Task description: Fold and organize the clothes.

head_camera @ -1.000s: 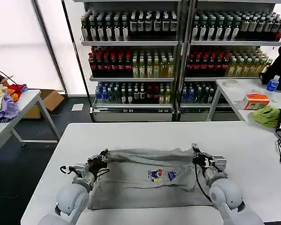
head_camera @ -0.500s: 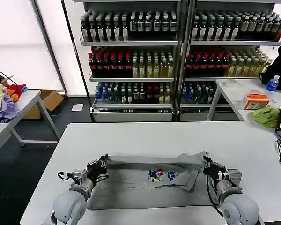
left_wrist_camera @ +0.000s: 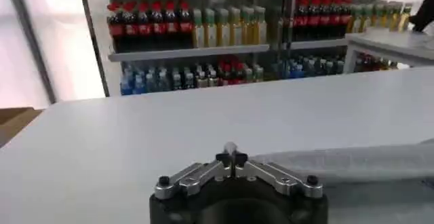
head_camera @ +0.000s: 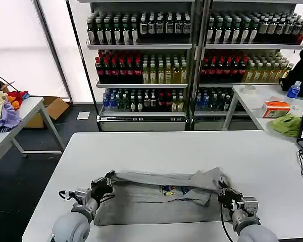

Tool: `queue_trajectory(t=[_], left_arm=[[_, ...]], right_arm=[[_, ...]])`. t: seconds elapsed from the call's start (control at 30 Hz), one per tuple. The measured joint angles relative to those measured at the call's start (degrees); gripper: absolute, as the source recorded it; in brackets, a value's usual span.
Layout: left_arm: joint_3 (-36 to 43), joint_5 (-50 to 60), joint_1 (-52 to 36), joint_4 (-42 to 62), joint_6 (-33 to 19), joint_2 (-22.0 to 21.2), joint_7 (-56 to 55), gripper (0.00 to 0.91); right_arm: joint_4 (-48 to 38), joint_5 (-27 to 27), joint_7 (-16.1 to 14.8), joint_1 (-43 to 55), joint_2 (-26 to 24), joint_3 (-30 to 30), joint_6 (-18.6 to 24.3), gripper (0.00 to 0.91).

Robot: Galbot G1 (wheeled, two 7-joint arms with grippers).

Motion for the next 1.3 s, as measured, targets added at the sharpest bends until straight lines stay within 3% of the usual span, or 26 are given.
queue_trajectory(t=[0.5,0.6,0.67,0.7,0.77,0.8,0.83,0.87,0.9,0.93,1.3], left_arm=[[-2.88,1.97,5.73,-3.79,0.37,-0.65,-0.11,0.010],[-3.28,2.46,7.02,-4.39,0.28,-1.12,-0.06,0.554],[-3.29,2.82,7.55,-4.48,0.21,-1.50,-0.05,0.524],[-3.29,3.03,7.68,-4.49,0.15,-1.66,-0.06,0.262],[-3.27,3.40,7.98,-4.50,0.11,-2.05,-0.06,0.252],[-3.27,3.55,8.24,-4.59,0.10,-2.20,0.00,0.343],[-3.27,3.67,8.48,-4.72,0.11,-2.32,0.05,0.695],[-3.28,3.81,8.73,-4.90,0.12,-2.38,0.13,0.836],[-3.32,4.02,8.98,-5.13,0.13,-2.43,0.20,0.907],[-3.37,4.18,9.17,-5.29,0.16,-2.48,0.20,0.907],[-4.15,6.43,10.17,-6.27,0.30,-3.51,-0.17,0.907]], right_arm=[[-1.33,-1.90,0.06,-0.57,-0.62,-1.77,0.56,0.000],[-1.77,-2.50,0.19,-0.83,-0.56,-2.35,0.79,0.000],[-2.03,-2.95,0.29,-0.83,-0.46,-2.70,1.00,0.000],[-2.22,-3.24,0.38,-0.79,-0.42,-2.92,1.10,0.000],[-2.41,-3.71,0.49,-0.67,-0.41,-3.28,1.23,0.000],[-2.49,-3.96,0.55,-0.59,-0.40,-3.44,1.30,0.000],[-2.54,-4.13,0.59,-0.57,-0.39,-3.55,1.38,0.010],[-2.64,-4.33,0.66,-0.52,-0.39,-3.66,1.44,0.010],[-2.77,-4.59,0.75,-0.46,-0.36,-3.77,1.48,0.252],[-2.85,-4.85,0.79,-0.46,-0.36,-3.86,1.49,0.907],[-2.37,-6.59,1.63,-1.48,-0.84,-3.40,1.51,0.907]])
